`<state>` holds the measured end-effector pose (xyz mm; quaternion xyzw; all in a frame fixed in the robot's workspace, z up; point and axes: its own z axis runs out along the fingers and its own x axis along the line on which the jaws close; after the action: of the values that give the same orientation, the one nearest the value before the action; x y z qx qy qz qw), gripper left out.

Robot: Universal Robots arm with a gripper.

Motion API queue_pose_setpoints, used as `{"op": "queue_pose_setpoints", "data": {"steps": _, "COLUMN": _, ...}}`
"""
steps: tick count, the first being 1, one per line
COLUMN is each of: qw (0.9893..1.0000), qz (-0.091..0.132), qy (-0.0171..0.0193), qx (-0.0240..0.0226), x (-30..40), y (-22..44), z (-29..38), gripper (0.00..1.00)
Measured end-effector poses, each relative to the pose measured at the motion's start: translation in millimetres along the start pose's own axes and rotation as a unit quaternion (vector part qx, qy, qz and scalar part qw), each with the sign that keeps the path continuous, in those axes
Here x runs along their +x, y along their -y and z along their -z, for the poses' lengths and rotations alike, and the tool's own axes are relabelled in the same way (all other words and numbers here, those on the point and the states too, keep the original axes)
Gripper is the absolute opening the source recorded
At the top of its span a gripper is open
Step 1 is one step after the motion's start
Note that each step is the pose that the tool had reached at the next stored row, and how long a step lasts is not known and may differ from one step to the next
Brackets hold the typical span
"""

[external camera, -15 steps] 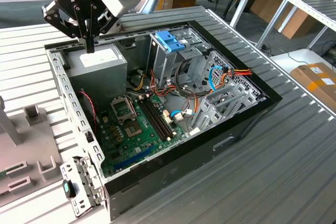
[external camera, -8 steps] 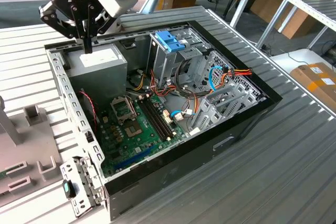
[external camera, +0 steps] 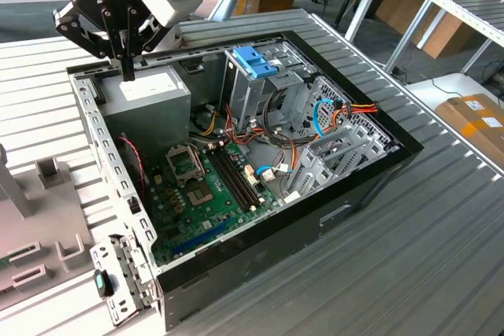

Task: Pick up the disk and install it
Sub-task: 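Reach for the disk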

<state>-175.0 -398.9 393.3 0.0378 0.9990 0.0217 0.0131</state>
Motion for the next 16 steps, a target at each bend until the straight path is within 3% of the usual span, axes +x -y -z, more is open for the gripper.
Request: {"op": "queue_pose_setpoints", "data": {"steps": 16, "qw": 1.0000, "qz": 0.000, "qy": 0.0000, "qx": 0.0000, "x": 9.0, "y": 0.7, "z": 0.2, "gripper": 0.10}}
